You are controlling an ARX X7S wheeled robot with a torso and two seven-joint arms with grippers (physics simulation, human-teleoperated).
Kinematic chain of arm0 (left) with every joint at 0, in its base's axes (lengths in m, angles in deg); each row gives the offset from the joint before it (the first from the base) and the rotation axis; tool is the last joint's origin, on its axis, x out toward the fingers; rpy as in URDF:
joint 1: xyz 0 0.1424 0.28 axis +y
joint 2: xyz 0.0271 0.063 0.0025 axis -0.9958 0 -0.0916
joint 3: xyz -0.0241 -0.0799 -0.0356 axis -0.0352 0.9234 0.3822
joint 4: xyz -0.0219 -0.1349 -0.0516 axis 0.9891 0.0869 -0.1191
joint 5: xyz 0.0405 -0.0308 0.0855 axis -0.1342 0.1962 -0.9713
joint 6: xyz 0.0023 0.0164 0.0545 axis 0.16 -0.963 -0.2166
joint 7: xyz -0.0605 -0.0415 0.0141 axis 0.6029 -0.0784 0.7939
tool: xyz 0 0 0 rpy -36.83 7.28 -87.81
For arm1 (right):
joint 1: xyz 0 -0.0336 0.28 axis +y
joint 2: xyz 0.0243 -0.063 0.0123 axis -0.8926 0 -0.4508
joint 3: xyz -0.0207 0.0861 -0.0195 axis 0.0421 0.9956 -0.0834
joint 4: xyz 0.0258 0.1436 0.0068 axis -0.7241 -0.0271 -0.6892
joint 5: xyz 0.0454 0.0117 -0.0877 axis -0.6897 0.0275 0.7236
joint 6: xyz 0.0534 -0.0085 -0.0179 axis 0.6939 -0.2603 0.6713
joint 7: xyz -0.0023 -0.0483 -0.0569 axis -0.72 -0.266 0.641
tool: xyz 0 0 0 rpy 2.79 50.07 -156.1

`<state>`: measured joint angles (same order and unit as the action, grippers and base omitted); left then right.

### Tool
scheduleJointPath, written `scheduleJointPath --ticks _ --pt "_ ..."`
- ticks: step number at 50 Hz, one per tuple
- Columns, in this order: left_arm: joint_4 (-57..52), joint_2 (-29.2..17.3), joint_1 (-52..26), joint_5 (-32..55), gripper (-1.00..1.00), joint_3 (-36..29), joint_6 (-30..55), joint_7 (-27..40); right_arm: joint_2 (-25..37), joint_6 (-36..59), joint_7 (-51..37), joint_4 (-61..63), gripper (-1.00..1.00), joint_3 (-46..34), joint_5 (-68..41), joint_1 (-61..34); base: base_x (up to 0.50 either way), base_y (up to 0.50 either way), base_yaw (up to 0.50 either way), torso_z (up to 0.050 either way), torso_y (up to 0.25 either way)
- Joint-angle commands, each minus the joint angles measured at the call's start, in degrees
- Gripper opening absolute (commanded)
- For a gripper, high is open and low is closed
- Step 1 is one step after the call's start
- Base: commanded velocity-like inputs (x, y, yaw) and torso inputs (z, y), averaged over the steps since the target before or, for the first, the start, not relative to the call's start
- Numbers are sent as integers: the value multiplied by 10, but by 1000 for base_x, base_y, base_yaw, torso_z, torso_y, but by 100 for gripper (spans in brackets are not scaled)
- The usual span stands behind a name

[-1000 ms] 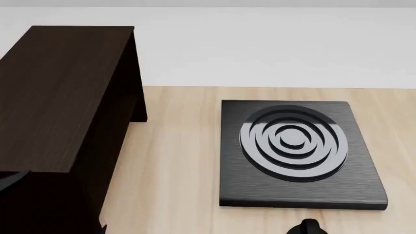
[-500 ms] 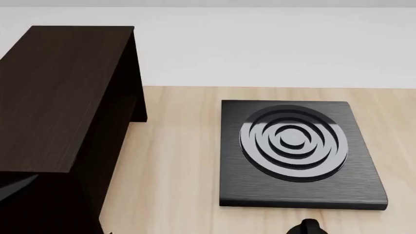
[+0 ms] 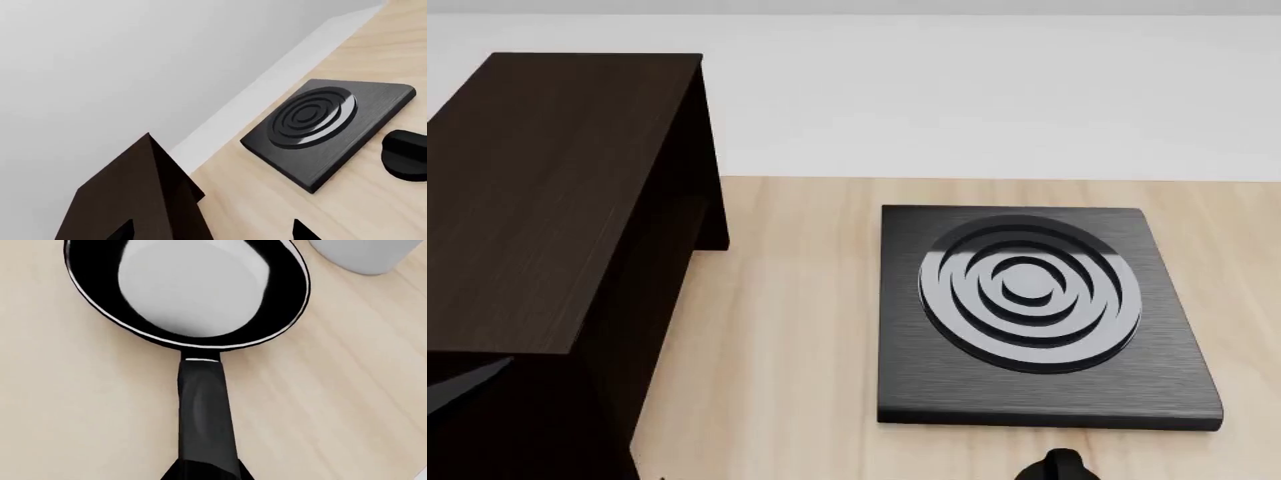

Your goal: Put the frying pan under the cabinet shelf.

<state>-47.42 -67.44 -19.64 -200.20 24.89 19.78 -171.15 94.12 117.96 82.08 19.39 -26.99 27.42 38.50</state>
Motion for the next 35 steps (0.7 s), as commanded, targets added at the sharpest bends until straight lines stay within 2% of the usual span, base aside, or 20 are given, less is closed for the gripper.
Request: scheduleJointPath --ticks 1,11,20,35 --pt "-3 0 0 -9 100 -9 11 0 -6 7 11 53 -100 -17 -1 -4 0 0 0 0 0" --pt "-1 0 -10 1 100 -5 14 0 9 95 37 199 -100 -31 8 -3 0 0 0 0 0" --pt "-12 0 0 -5 100 -11 8 0 65 219 61 311 -100 -62 24 -43 0 0 0 0 0" --pt "-19 0 -4 -30 100 -33 30 0 190 423 64 432 -100 -200 45 -161 0 0 0 0 1"
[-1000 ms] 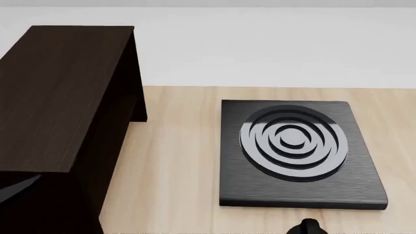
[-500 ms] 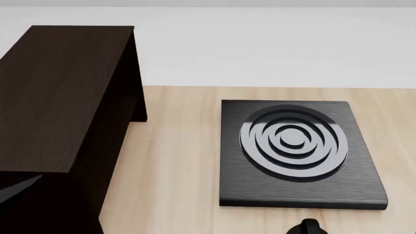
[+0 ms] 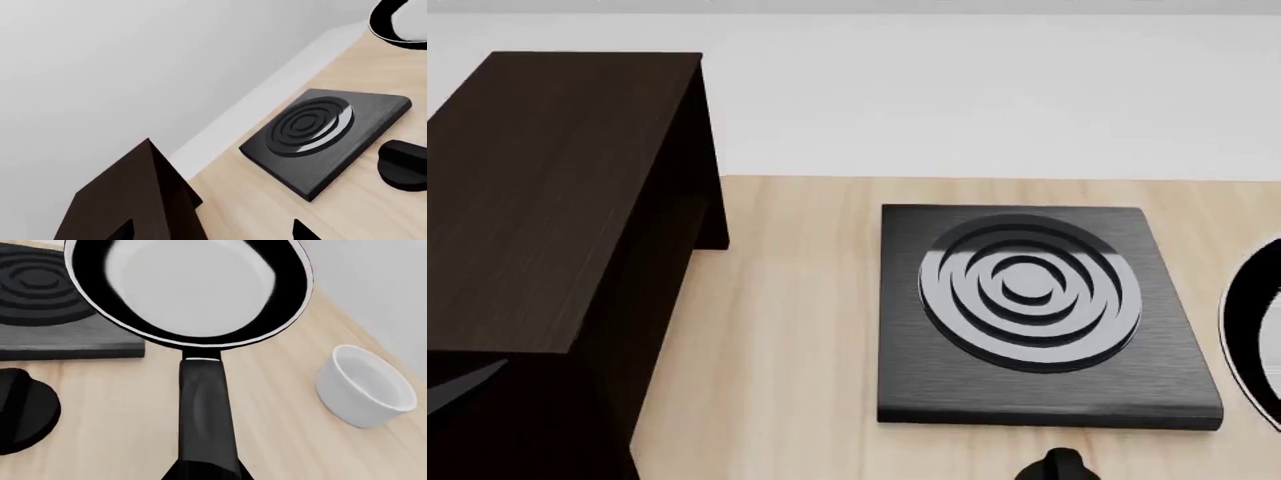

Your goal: Put the frying pan under the cabinet shelf.

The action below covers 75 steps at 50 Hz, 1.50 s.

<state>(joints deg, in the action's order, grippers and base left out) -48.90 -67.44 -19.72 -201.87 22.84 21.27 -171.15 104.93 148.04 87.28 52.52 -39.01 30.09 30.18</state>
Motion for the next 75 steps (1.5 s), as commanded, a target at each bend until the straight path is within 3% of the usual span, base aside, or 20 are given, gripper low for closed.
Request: scheduleJointPath --ticks 1,5,11,16,31,54,66,75 --pt "-4 0 -3 -14 100 -14 16 0 89 135 13 106 -100 -87 21 -87 0 0 0 0 0" --pt "-4 0 -15 -21 100 -24 30 0 94 143 98 106 -100 -133 127 -128 0 0 0 0 3" --pt "-4 0 -15 -25 100 -32 32 0 65 141 468 25 -100 -309 604 -251 0 0 0 0 2" --pt "-4 0 -20 -27 100 -35 38 0 64 123 613 -8 -100 -336 750 -305 0 0 1 0 0" --pt "-4 0 -16 -70 100 -63 47 0 139 143 614 -9 -100 -402 715 -362 0 0 0 1 2" --pt "-4 0 -53 -107 100 -94 53 0 189 143 614 -39 -100 -453 657 -485 1 0 0 19 -70" --pt "-4 0 -15 -237 100 -223 67 0 183 143 614 -85 -100 -556 628 -599 1 0 0 25 -93" --pt "-4 0 12 -311 100 -292 74 0 179 143 614 -96 -100 -593 615 -632 1 0 0 24 -93"
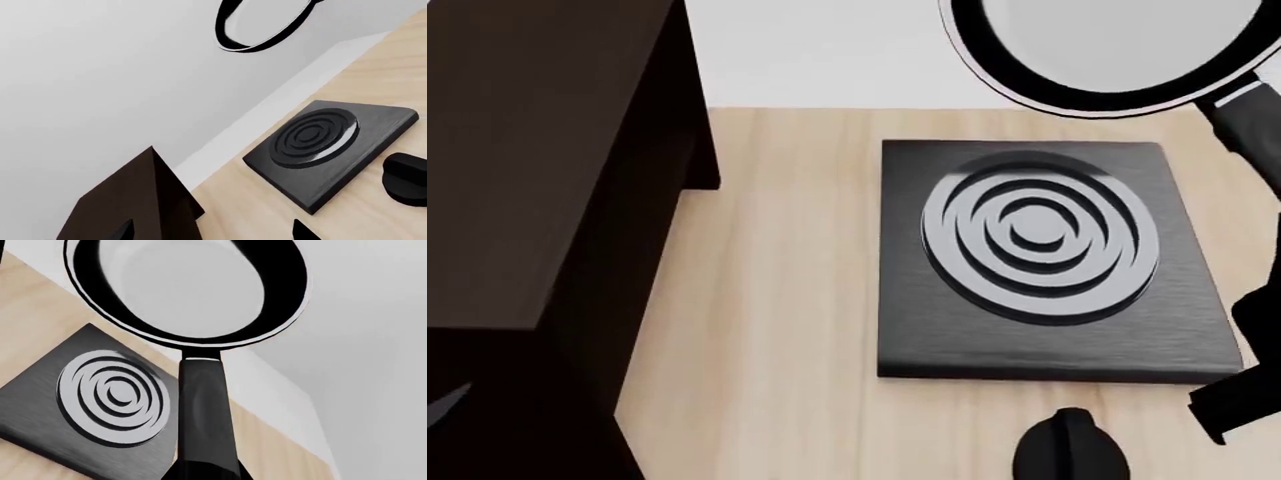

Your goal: Put the frying pan under the cabinet shelf.

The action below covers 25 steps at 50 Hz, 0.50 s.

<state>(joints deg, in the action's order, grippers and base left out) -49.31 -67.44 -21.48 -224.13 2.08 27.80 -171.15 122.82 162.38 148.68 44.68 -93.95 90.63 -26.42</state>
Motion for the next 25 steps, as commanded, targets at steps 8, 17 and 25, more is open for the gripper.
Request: scheduleJointPath --ticks 8,17,25 --pt "0 0 48 -126 100 -116 13 0 -7 0 0 -7 -100 -61 14 -54 0 0 0 24 -93" --pt "0 0 72 -175 100 -158 16 0 -10 0 0 -18 -100 -91 7 -83 0 0 0 24 -92" --pt "0 0 86 -206 100 -182 18 0 -17 0 0 -35 -100 -115 -2 -119 0 0 0 24 -94"
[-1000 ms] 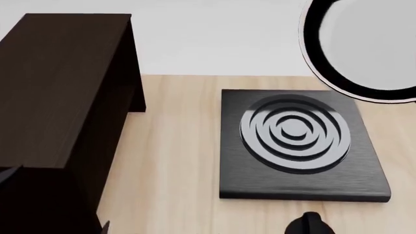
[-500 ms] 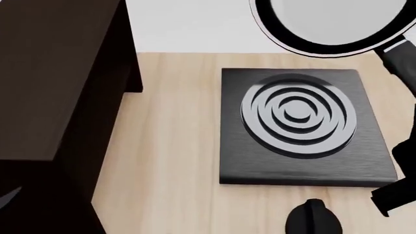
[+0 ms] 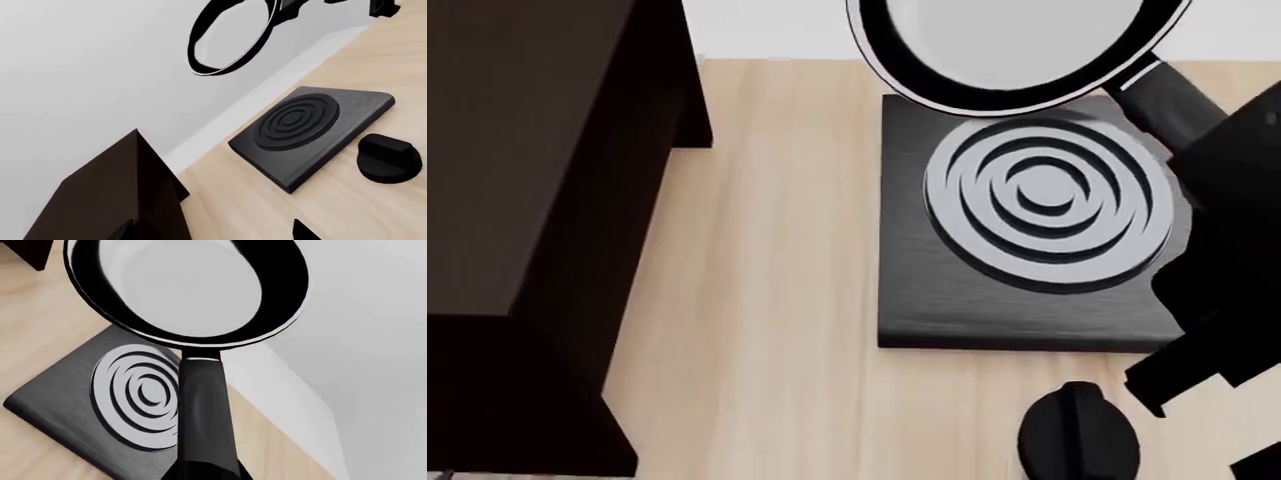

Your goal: Put the frying pan under the cabinet shelf.

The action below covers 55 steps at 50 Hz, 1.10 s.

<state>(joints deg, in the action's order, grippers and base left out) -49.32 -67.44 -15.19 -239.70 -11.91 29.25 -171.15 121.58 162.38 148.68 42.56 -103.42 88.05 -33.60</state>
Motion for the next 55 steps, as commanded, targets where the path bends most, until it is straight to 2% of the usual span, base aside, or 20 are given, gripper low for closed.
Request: scheduleJointPath --ticks 1,26,51,53,55 --pt "0 0 24 -54 100 -45 3 0 -6 0 0 -15 -100 -22 24 -50 0 0 0 25 -92" --pt "0 0 75 -151 100 -127 1 0 8 0 0 -49 -100 -84 -38 -153 0 0 0 24 -93" --pt "0 0 95 -181 100 -152 -4 1 26 0 0 -20 -100 -96 -63 -136 0 0 0 24 -92" --pt "0 0 267 -190 100 -324 -165 173 17 0 0 -26 -100 -106 -61 -139 0 0 0 24 -93" --pt "0 0 439 -187 100 -492 -213 344 12 0 0 -27 -100 -108 -59 -138 0 0 0 25 -92"
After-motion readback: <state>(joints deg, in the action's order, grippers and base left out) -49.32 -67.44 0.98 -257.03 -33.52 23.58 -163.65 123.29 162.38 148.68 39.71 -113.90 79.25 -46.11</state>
